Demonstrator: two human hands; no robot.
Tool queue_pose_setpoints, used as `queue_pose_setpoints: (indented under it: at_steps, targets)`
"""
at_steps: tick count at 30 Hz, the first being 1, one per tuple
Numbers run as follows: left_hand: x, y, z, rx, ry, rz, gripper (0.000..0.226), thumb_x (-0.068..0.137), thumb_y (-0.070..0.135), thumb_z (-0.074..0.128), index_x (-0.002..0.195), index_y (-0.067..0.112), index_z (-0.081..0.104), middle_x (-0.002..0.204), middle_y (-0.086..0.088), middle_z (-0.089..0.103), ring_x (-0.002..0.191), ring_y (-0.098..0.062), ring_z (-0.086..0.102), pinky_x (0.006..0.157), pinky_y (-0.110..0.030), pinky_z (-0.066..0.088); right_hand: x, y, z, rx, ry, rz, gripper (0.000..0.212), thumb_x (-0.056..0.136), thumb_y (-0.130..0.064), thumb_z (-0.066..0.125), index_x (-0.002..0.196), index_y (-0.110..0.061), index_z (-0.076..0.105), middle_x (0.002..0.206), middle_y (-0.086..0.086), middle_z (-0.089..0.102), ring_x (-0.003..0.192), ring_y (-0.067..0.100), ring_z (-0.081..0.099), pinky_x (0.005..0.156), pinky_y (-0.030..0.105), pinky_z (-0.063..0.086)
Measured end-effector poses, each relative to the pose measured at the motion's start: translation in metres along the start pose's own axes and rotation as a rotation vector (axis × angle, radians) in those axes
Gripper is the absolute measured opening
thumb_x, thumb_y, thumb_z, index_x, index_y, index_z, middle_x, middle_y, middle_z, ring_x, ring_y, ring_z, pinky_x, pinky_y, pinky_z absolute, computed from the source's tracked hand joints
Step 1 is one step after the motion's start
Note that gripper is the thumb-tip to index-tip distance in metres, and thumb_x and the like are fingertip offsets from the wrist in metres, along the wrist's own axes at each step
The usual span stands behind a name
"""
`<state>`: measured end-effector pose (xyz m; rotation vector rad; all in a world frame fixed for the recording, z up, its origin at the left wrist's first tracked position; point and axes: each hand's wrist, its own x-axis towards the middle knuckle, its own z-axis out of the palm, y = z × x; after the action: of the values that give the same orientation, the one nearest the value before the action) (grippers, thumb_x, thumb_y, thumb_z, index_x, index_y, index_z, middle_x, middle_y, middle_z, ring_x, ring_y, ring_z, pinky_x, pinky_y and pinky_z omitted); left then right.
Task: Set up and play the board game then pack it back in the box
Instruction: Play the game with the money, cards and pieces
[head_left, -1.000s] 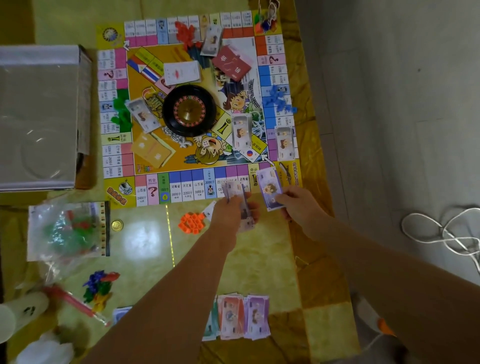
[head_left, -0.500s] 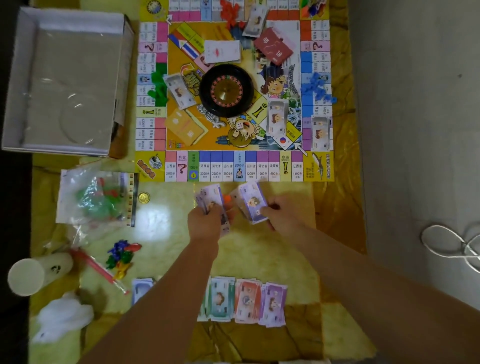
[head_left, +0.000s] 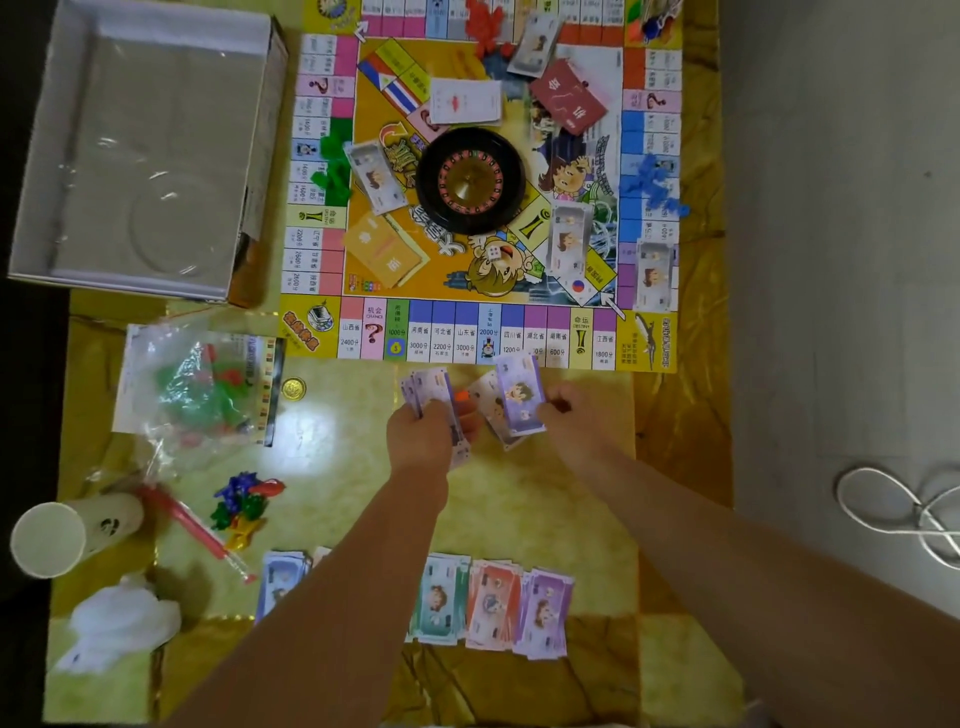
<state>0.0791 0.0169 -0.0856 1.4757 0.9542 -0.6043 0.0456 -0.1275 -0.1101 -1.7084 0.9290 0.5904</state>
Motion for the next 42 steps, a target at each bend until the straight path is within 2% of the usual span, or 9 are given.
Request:
queue_pose_setpoints:
  at_steps: [6, 11, 14, 20, 25, 28, 33, 37, 42]
  targets:
    - [0.005, -0.003, -0.008, 0.077, 0.071, -0.013, 0.024, 0.096, 0.006, 0.045, 0.091, 0.009, 0.067, 0.081, -0.014, 0.07, 0.059, -0.022, 0.064, 0.06, -0.034, 0.057, 0.003, 0.005, -0.001, -0.134, 0.038, 0.015, 0.009, 0.094, -0.011, 0.051, 0.088, -0.012, 0.057, 0.073, -0.002, 0.051, 0.064, 0.01, 0.045, 0.052, 0.021, 0.029]
    - [0.012, -0.006, -0.017, 0.157, 0.082, -0.016, 0.015, 0.095, 0.011, 0.05, 0.087, 0.01, 0.063, 0.093, -0.025, 0.069, 0.075, -0.035, 0.067, 0.078, -0.053, 0.057, 0.004, 0.002, 0.015, -0.191, -0.014, -0.023, 0.014, 0.092, -0.006, 0.055, 0.105, -0.007, 0.062, 0.095, 0.003, 0.059, 0.073, 0.007, 0.049, 0.05, 0.006, 0.037]
    - [0.014, -0.008, -0.022, 0.163, 0.08, -0.024, 0.013, 0.093, 0.009, 0.053, 0.085, 0.009, 0.064, 0.089, -0.024, 0.069, 0.076, -0.035, 0.066, 0.075, -0.051, 0.056, 0.007, 0.005, 0.02, -0.188, 0.019, -0.013, 0.018, 0.092, -0.007, 0.057, 0.109, -0.006, 0.062, 0.109, 0.007, 0.065, 0.082, 0.011, 0.053, 0.049, 0.009, 0.034]
    - [0.012, -0.006, -0.024, 0.186, 0.062, -0.021, 0.005, 0.09, 0.009, 0.061, 0.087, 0.01, 0.065, 0.081, -0.015, 0.066, 0.072, -0.029, 0.062, 0.073, -0.044, 0.055, 0.006, 0.006, 0.013, -0.303, 0.074, -0.006, 0.027, 0.091, -0.01, 0.063, 0.118, -0.007, 0.059, 0.113, 0.006, 0.064, 0.089, 0.011, 0.053, 0.048, 0.002, 0.039]
    - [0.01, -0.002, -0.019, 0.175, 0.02, -0.038, 0.003, 0.085, 0.009, 0.068, 0.087, 0.009, 0.066, 0.082, -0.017, 0.066, 0.072, -0.031, 0.063, 0.074, -0.048, 0.056, 0.006, 0.001, 0.011, -0.437, 0.117, -0.03, 0.022, 0.09, -0.014, 0.065, 0.111, -0.013, 0.058, 0.11, 0.0, 0.056, 0.092, 0.011, 0.052, 0.052, 0.01, 0.038]
    - [0.01, 0.001, -0.015, 0.165, 0.001, -0.061, 0.005, 0.083, 0.008, 0.071, 0.084, 0.009, 0.067, 0.082, -0.018, 0.067, 0.071, -0.031, 0.064, 0.074, -0.048, 0.057, 0.005, -0.001, 0.013, -0.292, 0.093, -0.115, 0.022, 0.089, -0.021, 0.066, 0.109, -0.014, 0.059, 0.109, 0.0, 0.056, 0.093, 0.013, 0.053, 0.057, 0.012, 0.035]
    - [0.005, 0.009, -0.002, 0.083, -0.103, -0.104, 0.011, 0.085, 0.004, 0.068, 0.076, 0.012, 0.067, 0.07, -0.012, 0.066, 0.058, -0.026, 0.062, 0.061, -0.038, 0.056, 0.002, -0.011, 0.021, -0.051, -0.326, -0.149, 0.024, 0.086, -0.023, 0.072, 0.095, -0.003, 0.065, 0.085, 0.005, 0.063, 0.075, 0.017, 0.056, 0.061, 0.022, 0.042]
    - [0.003, 0.016, 0.006, 0.076, -0.135, -0.115, 0.01, 0.09, 0.01, 0.061, 0.082, 0.013, 0.066, 0.075, -0.013, 0.067, 0.061, -0.027, 0.062, 0.063, -0.036, 0.054, 0.001, -0.016, 0.016, 0.045, -0.306, -0.141, 0.024, 0.085, -0.014, 0.073, 0.086, 0.008, 0.064, 0.07, 0.009, 0.058, 0.063, 0.017, 0.053, 0.056, 0.026, 0.044]
    - [0.003, 0.022, 0.018, 0.115, -0.161, -0.134, 0.018, 0.095, 0.007, 0.047, 0.098, 0.007, 0.065, 0.091, -0.018, 0.069, 0.071, -0.03, 0.066, 0.071, -0.042, 0.055, 0.007, -0.018, 0.002, 0.107, -0.26, -0.062, 0.005, 0.082, -0.011, 0.073, 0.082, -0.008, 0.069, 0.076, 0.006, 0.068, 0.067, 0.016, 0.064, 0.062, 0.021, 0.051]
